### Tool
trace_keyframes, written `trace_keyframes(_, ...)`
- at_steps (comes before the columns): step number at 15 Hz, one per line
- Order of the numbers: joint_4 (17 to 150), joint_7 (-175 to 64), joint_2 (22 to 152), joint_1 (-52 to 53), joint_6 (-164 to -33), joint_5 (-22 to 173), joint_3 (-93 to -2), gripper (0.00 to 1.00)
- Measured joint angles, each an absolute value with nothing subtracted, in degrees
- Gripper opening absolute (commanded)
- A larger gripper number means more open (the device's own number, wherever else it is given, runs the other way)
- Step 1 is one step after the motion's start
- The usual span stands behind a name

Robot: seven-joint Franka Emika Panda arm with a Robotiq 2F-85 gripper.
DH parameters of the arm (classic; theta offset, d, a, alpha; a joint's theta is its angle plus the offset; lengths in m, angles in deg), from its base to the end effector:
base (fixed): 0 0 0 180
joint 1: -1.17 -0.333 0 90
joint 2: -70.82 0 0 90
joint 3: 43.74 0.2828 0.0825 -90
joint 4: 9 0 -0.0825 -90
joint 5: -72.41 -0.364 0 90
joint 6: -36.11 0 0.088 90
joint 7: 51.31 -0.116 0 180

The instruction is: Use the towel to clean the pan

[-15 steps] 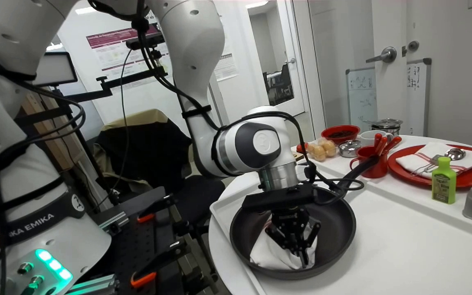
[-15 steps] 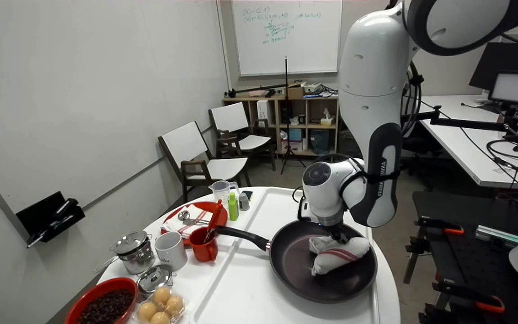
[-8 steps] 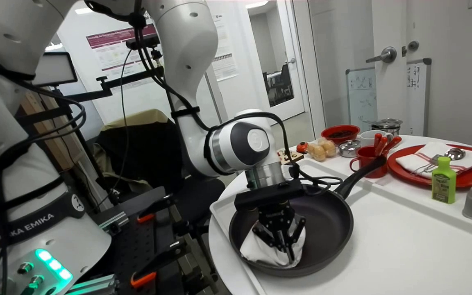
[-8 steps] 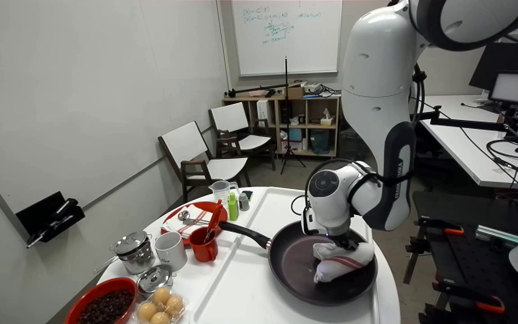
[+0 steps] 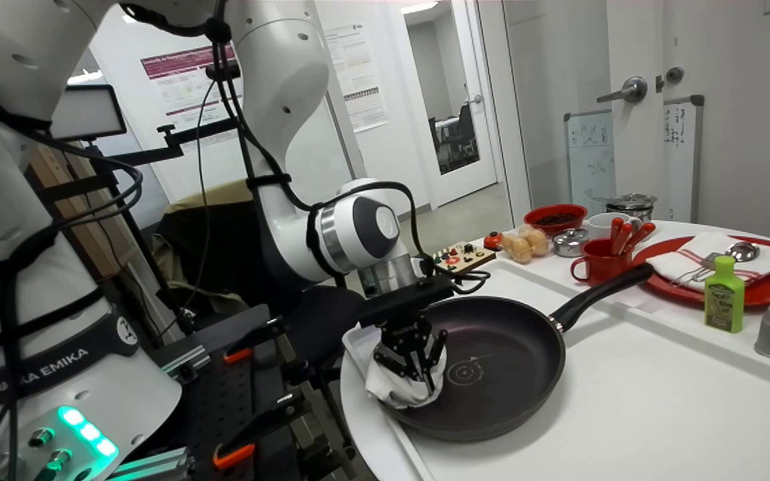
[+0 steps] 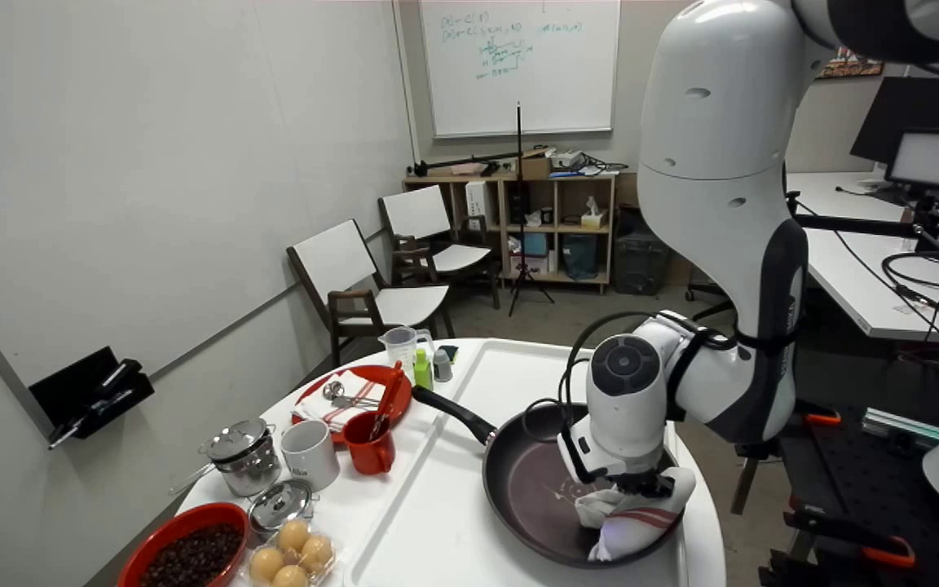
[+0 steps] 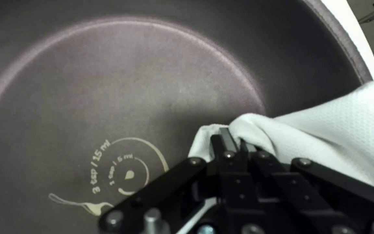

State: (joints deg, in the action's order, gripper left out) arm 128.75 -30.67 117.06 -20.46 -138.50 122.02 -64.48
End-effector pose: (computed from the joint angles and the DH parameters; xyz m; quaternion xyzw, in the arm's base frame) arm 0.3723 0.0128 -0.0179 0.7735 0.6103 -0.1272 0.1145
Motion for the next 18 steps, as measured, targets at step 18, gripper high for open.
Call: trace_keyframes(18, 128.51, -31.09, 111.68, 3.33, -145.91, 116.02, -49.30, 0.01)
